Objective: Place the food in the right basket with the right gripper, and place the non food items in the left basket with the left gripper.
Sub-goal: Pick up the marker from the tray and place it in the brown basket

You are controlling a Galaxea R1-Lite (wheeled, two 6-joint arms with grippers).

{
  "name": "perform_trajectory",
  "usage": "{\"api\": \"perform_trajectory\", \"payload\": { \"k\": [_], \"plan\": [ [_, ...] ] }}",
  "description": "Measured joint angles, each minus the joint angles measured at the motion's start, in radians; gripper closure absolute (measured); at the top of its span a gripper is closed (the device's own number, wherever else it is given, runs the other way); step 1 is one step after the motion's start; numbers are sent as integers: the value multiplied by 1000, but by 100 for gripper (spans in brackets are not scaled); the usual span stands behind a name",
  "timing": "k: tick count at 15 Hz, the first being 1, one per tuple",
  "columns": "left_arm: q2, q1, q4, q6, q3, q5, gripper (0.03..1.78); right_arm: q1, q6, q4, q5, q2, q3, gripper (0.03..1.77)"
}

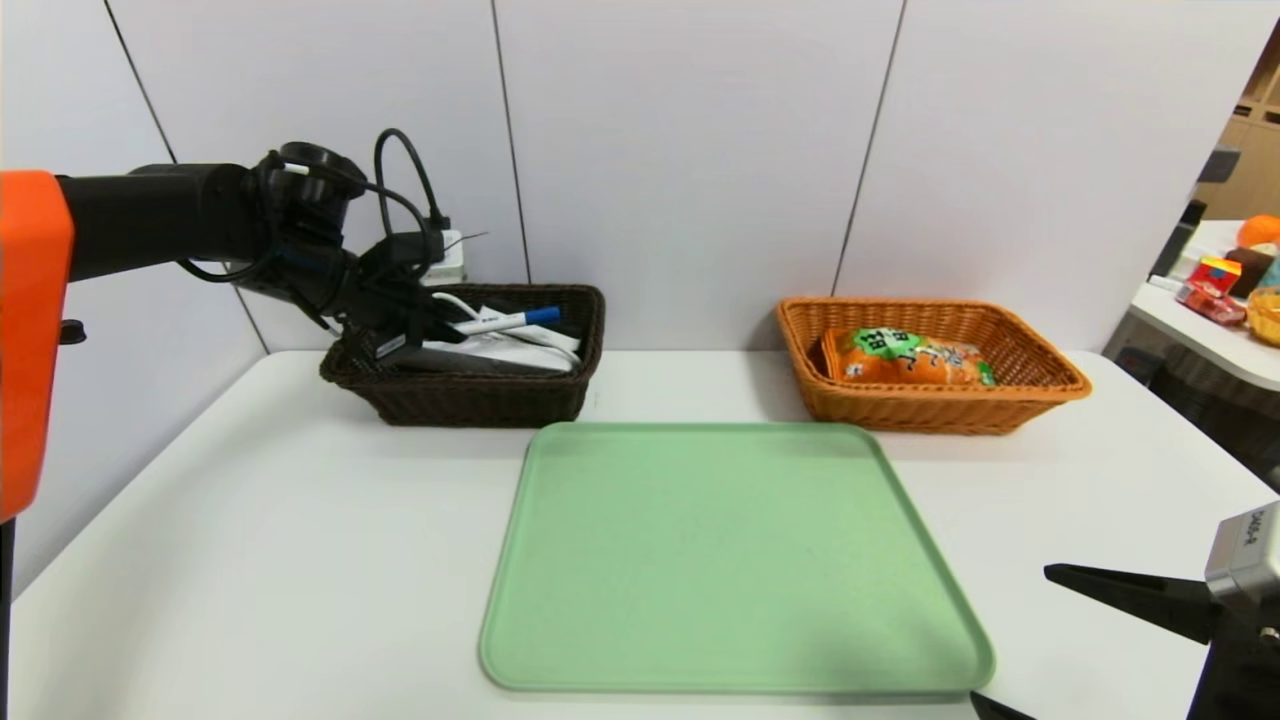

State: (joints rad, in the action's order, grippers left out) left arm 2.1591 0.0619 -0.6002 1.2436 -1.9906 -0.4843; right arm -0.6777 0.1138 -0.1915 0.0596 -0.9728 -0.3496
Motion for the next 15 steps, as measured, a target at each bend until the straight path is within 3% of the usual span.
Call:
{"api": "perform_trajectory", "payload": {
  "k": [5, 10, 15],
  "plan": [
    [0, 1, 6, -1, 1, 22, 157, 0, 0, 0, 0, -4, 3, 10],
    [0, 1, 15, -4, 1, 24, 87, 0, 6, -13, 0, -10, 1, 10],
    [-34, 1, 8, -9, 5, 19, 50, 0, 3, -13, -1, -11, 2, 10]
  ]
}}
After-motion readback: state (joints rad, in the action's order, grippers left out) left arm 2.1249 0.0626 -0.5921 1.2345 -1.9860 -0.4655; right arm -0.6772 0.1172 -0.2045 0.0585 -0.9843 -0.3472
